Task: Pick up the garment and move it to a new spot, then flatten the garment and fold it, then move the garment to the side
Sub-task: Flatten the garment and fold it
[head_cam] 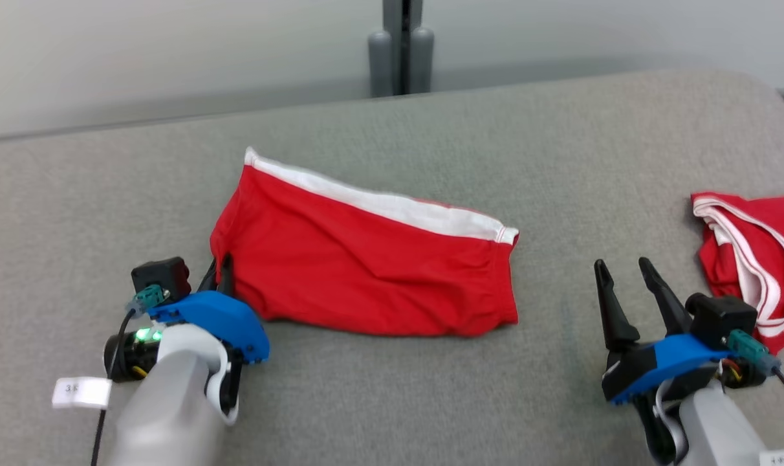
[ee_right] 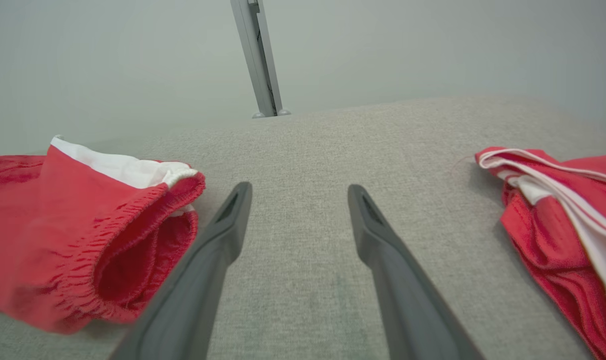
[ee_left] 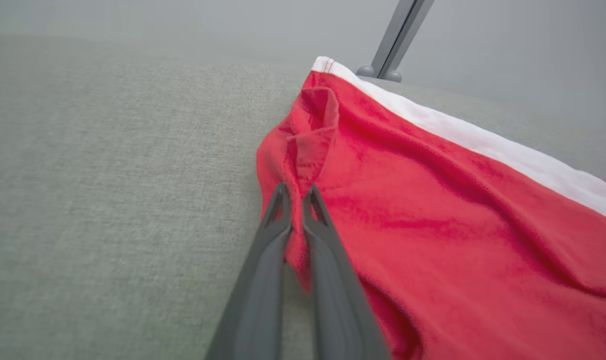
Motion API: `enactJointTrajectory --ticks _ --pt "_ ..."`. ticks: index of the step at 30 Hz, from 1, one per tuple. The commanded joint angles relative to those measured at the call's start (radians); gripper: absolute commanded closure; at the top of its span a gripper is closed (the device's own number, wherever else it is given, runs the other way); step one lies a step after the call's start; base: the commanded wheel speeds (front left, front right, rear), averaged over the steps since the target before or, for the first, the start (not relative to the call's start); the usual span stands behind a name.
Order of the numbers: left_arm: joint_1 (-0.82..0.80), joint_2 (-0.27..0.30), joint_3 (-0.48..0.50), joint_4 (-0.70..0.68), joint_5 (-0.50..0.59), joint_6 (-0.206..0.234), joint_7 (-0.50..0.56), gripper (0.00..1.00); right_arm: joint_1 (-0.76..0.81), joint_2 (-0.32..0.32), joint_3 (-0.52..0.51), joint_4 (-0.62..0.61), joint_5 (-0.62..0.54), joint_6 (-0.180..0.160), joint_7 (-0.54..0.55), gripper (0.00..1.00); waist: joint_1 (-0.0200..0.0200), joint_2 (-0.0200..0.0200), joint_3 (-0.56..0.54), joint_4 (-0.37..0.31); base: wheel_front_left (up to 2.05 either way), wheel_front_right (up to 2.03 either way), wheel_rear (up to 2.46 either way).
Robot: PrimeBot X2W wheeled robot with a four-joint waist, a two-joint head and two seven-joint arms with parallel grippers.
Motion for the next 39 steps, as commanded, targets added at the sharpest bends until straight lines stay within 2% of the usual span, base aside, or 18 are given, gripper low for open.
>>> enactJointTrajectory --ticks 1,6,10,11,12,13,18,21,24,29,35,39 --pt "0.039 0.002 0.015 -0.033 0.0 0.014 -0.005 1.0 0.026 0.007 -0.005 0.006 -0.009 0.0 -0.002 0.0 0.0 0.0 -0.02 0.01 0.0 0.0 0.0" --pt "0.2 -0.017 0.074 -0.167 0.012 0.072 -0.005 1.0 0.079 0.022 -0.019 0.024 -0.023 0.0 -0.002 0.0 0.0 0.0 -0.082 0.047 0.0 0.0 0.0" --pt "0.303 -0.028 0.089 -0.242 0.037 0.095 -0.005 1.0 0.114 0.035 -0.024 0.034 -0.034 0.0 -0.002 0.0 0.0 0.0 -0.114 0.067 0.0 0.0 0.0" --pt "0.322 -0.029 0.088 -0.261 0.05 0.103 -0.005 0.95 0.121 0.037 -0.023 0.035 -0.037 0.0 -0.002 0.0 0.0 0.0 -0.12 0.071 0.0 0.0 0.0" --pt "0.338 -0.031 0.094 -0.281 0.059 0.112 -0.005 0.53 0.125 0.037 -0.023 0.037 -0.038 0.0 -0.002 0.0 0.0 0.0 -0.125 0.073 0.0 0.0 0.0" --pt "0.357 -0.032 0.096 -0.305 0.076 0.123 -0.005 0.0 0.13 0.039 -0.024 0.039 -0.042 0.0 -0.002 0.0 0.0 0.0 -0.131 0.076 0.0 0.0 0.0" --pt "0.44 -0.027 0.089 -0.441 0.209 0.182 -0.005 0.0 0.137 0.052 -0.016 0.041 -0.051 0.0 -0.002 0.0 0.0 0.0 -0.15 0.09 0.0 0.0 0.0" --pt "0.494 -0.03 0.085 -0.534 0.276 0.202 -0.005 0.0 0.122 0.059 0.003 0.037 -0.045 0.0 -0.002 0.0 0.0 0.0 -0.157 0.11 0.0 0.0 0.0" --pt "0.526 -0.034 0.08 -0.583 0.307 0.202 -0.005 0.0 0.105 0.064 0.014 0.035 -0.042 0.0 -0.002 0.0 0.0 0.0 -0.16 0.129 0.0 0.0 0.0" --pt "0.571 -0.039 0.045 -0.637 0.364 0.177 -0.005 0.0 0.061 0.071 0.023 0.062 -0.057 0.0 -0.002 0.0 0.0 0.0 -0.162 0.196 0.0 0.0 0.0" --pt "0.582 -0.042 0.012 -0.634 0.373 0.151 -0.006 0.0 0.009 0.073 -0.006 0.159 -0.088 0.0 -0.002 0.0 0.0 0.0 -0.149 0.284 0.0 0.0 0.0" --pt "0.584 -0.043 -0.015 -0.615 0.353 0.14 -0.006 0.0 -0.015 0.072 -0.069 0.256 -0.127 0.0 -0.002 0.0 0.0 0.0 -0.128 0.319 0.0 0.0 0.0"
